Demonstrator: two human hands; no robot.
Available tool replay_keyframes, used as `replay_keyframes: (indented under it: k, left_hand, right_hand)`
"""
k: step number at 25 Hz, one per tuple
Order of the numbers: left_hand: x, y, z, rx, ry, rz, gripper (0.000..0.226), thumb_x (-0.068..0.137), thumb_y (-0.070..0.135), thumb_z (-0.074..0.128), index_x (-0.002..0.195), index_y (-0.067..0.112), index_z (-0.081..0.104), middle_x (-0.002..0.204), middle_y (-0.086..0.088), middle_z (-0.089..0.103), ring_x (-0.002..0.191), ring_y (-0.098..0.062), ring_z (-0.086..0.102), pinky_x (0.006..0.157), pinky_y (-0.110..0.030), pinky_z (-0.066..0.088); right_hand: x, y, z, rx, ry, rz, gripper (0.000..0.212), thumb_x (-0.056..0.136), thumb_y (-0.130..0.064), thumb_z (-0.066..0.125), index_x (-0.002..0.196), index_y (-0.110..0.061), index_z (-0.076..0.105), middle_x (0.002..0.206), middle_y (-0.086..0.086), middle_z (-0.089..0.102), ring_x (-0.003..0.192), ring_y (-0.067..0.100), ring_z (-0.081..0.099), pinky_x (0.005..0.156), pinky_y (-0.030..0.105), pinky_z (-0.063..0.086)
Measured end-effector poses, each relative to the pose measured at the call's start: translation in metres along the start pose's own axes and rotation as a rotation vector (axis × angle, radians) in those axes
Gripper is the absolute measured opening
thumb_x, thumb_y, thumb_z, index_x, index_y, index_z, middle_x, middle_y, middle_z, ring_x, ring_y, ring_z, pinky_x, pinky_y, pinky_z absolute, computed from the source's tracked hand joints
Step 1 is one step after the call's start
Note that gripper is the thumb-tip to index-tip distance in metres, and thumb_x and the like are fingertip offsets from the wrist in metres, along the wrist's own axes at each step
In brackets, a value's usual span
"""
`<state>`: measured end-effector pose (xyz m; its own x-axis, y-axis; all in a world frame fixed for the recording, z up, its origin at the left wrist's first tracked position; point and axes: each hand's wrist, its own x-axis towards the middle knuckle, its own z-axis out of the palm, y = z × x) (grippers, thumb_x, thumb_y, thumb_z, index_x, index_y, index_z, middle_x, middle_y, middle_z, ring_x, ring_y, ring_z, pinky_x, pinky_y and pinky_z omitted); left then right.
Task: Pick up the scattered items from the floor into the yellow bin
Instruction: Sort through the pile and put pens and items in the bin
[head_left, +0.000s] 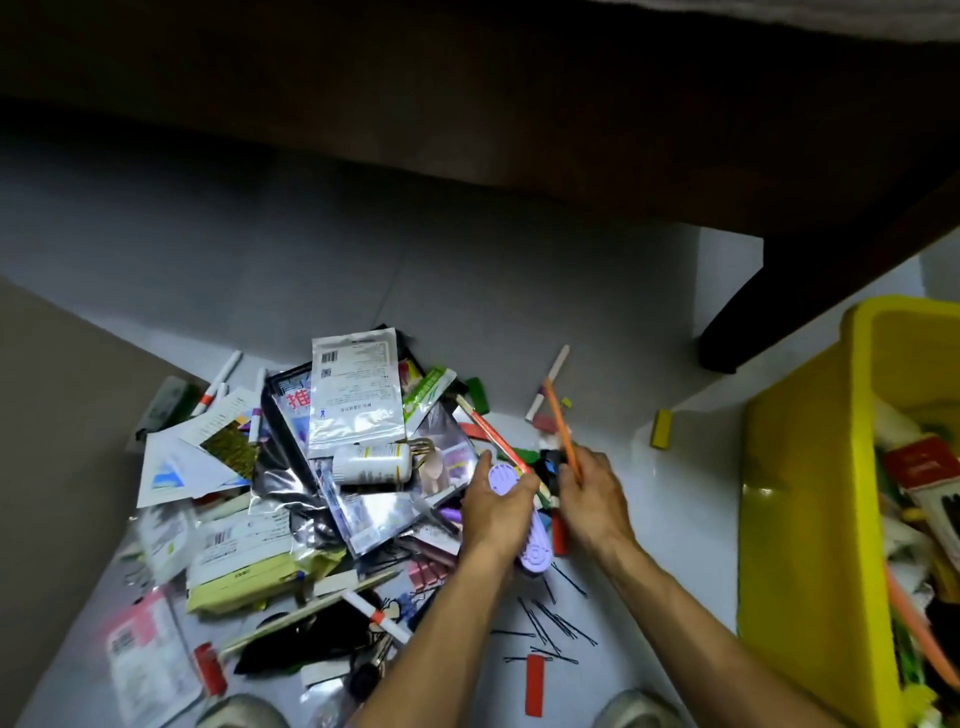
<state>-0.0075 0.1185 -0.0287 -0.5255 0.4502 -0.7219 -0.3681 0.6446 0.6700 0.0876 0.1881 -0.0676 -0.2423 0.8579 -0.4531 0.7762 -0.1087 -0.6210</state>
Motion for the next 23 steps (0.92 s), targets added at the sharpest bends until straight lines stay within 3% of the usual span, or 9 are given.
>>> replay_keyframes:
  k: [2, 4, 5, 9, 11, 13, 18, 21, 23]
  left_hand:
    - [0.01, 0.0, 0.009, 0.003, -0.021, 0.034, 0.03, 0.064, 0.038, 0.064, 0.092, 0.03, 0.069, 0.105, -0.008, 0.07, 0.094, -0.027, 0.066, 0.088, -0.047, 0.054]
    - [0.015, 0.0, 0.008, -0.018, 0.006, 0.046, 0.016, 0.062, 0.037, 0.063, 0.075, 0.027, 0.067, 0.085, -0.008, 0.071, 0.078, -0.025, 0.066, 0.076, -0.043, 0.056]
    - [0.012, 0.0, 0.005, -0.055, 0.01, 0.038, 0.016, 0.064, 0.034, 0.064, 0.076, 0.026, 0.068, 0.081, -0.005, 0.072, 0.074, -0.021, 0.066, 0.073, -0.04, 0.056]
    - [-0.004, -0.003, -0.003, -0.198, -0.038, 0.093, 0.011, 0.079, 0.01, 0.066, 0.08, 0.02, 0.07, 0.071, -0.001, 0.072, 0.063, -0.014, 0.062, 0.06, -0.026, 0.053]
    - [-0.03, 0.01, -0.006, -0.225, -0.052, 0.185, 0.022, 0.081, 0.004, 0.063, 0.075, 0.024, 0.07, 0.065, 0.005, 0.068, 0.058, -0.01, 0.058, 0.054, -0.02, 0.048]
    - [-0.066, 0.031, -0.007, -0.211, -0.062, 0.287, 0.019, 0.076, 0.013, 0.065, 0.075, 0.031, 0.07, 0.063, 0.009, 0.067, 0.056, -0.007, 0.057, 0.053, -0.018, 0.046]
    - [-0.167, 0.074, 0.041, -0.08, -0.247, 0.467, 0.029, 0.06, 0.037, 0.065, 0.088, 0.029, 0.07, 0.08, 0.006, 0.074, 0.073, -0.012, 0.068, 0.066, -0.027, 0.056]
    - [-0.221, 0.088, 0.104, -0.029, -0.444, 0.457, 0.02, 0.067, 0.03, 0.066, 0.085, 0.022, 0.069, 0.073, 0.003, 0.072, 0.064, -0.01, 0.063, 0.058, -0.023, 0.052]
    - [-0.24, 0.089, 0.145, 0.039, -0.502, 0.351, 0.016, 0.077, 0.023, 0.068, 0.09, 0.015, 0.069, 0.082, -0.006, 0.074, 0.069, -0.015, 0.065, 0.063, -0.03, 0.057]
  right_hand:
    - [0.0, -0.012, 0.014, 0.217, -0.07, 0.094, 0.021, 0.098, -0.019, 0.044, 0.108, -0.027, 0.061, 0.106, 0.005, 0.064, 0.094, 0.023, 0.063, 0.082, 0.031, 0.051]
    - [0.002, -0.017, 0.017, 0.463, -0.1, 0.187, 0.021, 0.098, -0.018, 0.045, 0.101, -0.033, 0.06, 0.099, -0.002, 0.07, 0.084, 0.009, 0.067, 0.071, 0.023, 0.053]
    - [0.001, -0.017, 0.017, 0.562, -0.119, 0.21, 0.023, 0.098, -0.018, 0.046, 0.1, -0.035, 0.062, 0.099, -0.003, 0.072, 0.083, 0.007, 0.069, 0.071, 0.021, 0.054]
    - [-0.018, -0.027, 0.014, 0.814, -0.124, 0.153, 0.025, 0.099, -0.018, 0.048, 0.101, -0.034, 0.067, 0.103, 0.005, 0.074, 0.099, 0.024, 0.07, 0.091, 0.044, 0.055]
    - [-0.039, -0.038, 0.0, 0.85, -0.097, 0.086, 0.026, 0.1, -0.016, 0.048, 0.099, -0.032, 0.068, 0.105, 0.008, 0.073, 0.102, 0.026, 0.068, 0.094, 0.045, 0.054]
    - [-0.063, -0.049, -0.029, 0.908, -0.074, 0.02, 0.026, 0.1, -0.013, 0.047, 0.1, -0.03, 0.068, 0.107, 0.009, 0.072, 0.103, 0.024, 0.068, 0.093, 0.041, 0.054]
    - [-0.128, -0.043, -0.14, 1.036, 0.197, -0.163, 0.025, 0.099, -0.009, 0.048, 0.105, -0.025, 0.066, 0.106, 0.006, 0.072, 0.099, 0.016, 0.069, 0.085, 0.029, 0.055]
    - [-0.15, -0.004, -0.211, 1.062, 0.419, -0.167, 0.024, 0.094, -0.016, 0.052, 0.109, -0.026, 0.067, 0.108, 0.002, 0.073, 0.101, 0.017, 0.069, 0.087, 0.032, 0.054]
    - [-0.157, 0.029, -0.246, 0.97, 0.563, -0.059, 0.023, 0.095, -0.017, 0.052, 0.104, -0.029, 0.07, 0.105, -0.003, 0.073, 0.096, 0.009, 0.069, 0.087, 0.032, 0.055]
